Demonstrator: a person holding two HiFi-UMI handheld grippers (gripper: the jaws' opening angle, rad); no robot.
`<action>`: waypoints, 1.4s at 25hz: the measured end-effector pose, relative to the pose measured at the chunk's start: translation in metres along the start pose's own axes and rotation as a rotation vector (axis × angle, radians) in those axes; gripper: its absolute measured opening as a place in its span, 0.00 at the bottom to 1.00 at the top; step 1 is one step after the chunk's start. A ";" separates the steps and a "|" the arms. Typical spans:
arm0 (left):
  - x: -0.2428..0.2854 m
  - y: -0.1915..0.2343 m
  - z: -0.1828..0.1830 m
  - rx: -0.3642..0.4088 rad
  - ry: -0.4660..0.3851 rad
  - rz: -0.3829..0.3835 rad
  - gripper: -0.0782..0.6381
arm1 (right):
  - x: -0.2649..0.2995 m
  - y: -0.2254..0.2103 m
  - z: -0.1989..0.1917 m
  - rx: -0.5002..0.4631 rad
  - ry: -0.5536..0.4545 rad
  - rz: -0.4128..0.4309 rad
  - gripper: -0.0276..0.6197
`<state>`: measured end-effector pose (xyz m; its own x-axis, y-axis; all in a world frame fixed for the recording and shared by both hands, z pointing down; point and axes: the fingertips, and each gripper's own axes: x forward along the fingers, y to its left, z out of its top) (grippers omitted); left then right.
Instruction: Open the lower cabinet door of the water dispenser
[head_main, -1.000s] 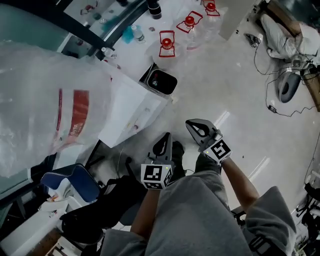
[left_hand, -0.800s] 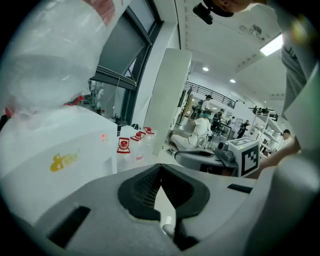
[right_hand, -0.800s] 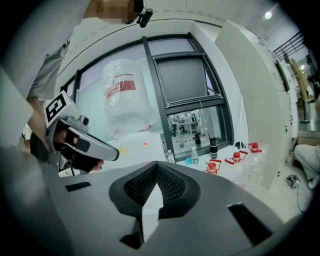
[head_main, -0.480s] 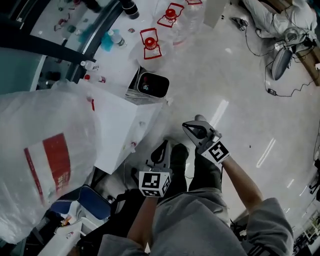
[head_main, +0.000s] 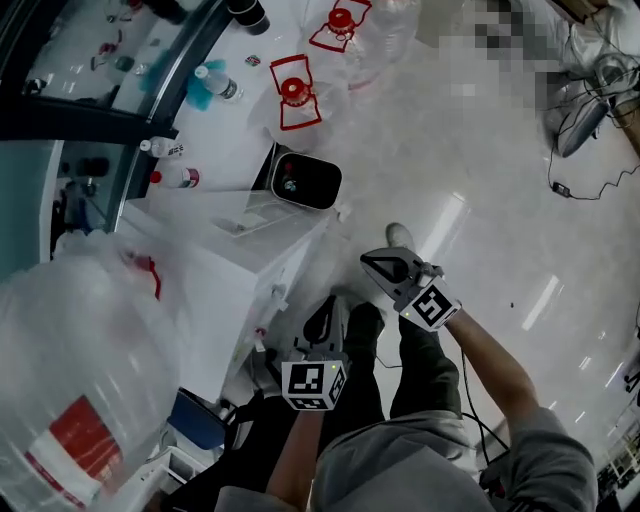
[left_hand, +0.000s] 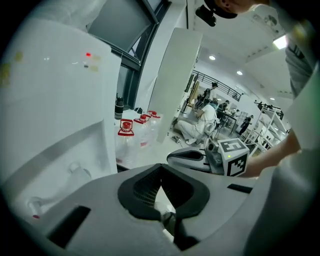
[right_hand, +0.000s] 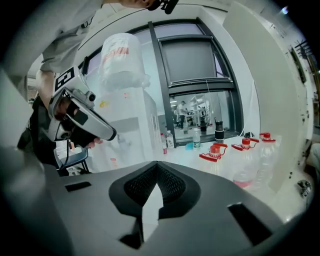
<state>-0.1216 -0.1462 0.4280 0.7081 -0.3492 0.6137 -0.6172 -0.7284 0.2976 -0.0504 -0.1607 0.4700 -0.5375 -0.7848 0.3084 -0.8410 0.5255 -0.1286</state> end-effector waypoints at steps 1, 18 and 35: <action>0.007 0.005 -0.003 0.004 0.003 0.012 0.12 | 0.006 -0.004 -0.008 -0.002 0.002 0.007 0.05; 0.078 0.035 -0.059 -0.086 0.068 0.093 0.12 | 0.061 -0.012 -0.104 0.025 0.069 0.180 0.06; 0.139 0.082 -0.131 -0.102 0.118 0.100 0.12 | 0.146 -0.007 -0.206 -0.044 0.118 0.363 0.25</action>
<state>-0.1189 -0.1772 0.6338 0.6000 -0.3409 0.7238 -0.7184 -0.6276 0.3000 -0.1102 -0.2115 0.7105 -0.7869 -0.5034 0.3568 -0.5926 0.7778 -0.2094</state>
